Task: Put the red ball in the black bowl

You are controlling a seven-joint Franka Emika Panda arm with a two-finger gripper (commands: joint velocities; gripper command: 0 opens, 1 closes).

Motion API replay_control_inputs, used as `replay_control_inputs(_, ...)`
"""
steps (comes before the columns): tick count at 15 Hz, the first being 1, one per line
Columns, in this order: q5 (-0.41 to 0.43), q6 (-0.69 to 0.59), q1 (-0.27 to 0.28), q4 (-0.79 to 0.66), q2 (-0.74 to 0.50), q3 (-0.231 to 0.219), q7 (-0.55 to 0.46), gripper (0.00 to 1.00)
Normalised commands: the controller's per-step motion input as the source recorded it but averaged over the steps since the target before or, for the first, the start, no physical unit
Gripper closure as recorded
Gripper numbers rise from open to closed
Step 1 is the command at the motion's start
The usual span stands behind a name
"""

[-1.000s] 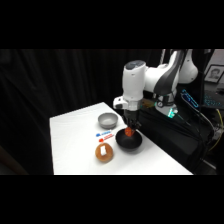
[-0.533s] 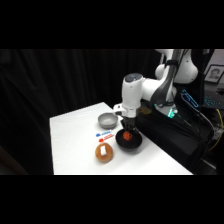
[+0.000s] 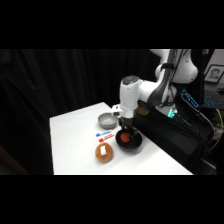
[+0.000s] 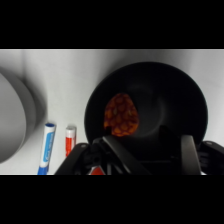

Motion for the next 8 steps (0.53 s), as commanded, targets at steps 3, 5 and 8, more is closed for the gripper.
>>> replay_control_inputs(3, 0.149, -0.26, -0.040, 0.00, -0.30, 0.048, -0.16, 0.00)
replay_control_inputs(5, 0.102, -0.38, -0.044, 0.00, -0.41, 0.038, -0.16, 0.00)
replay_control_inputs(8, 0.122, -0.40, -0.065, 0.02, -0.41, 0.037, -0.21, 0.00)
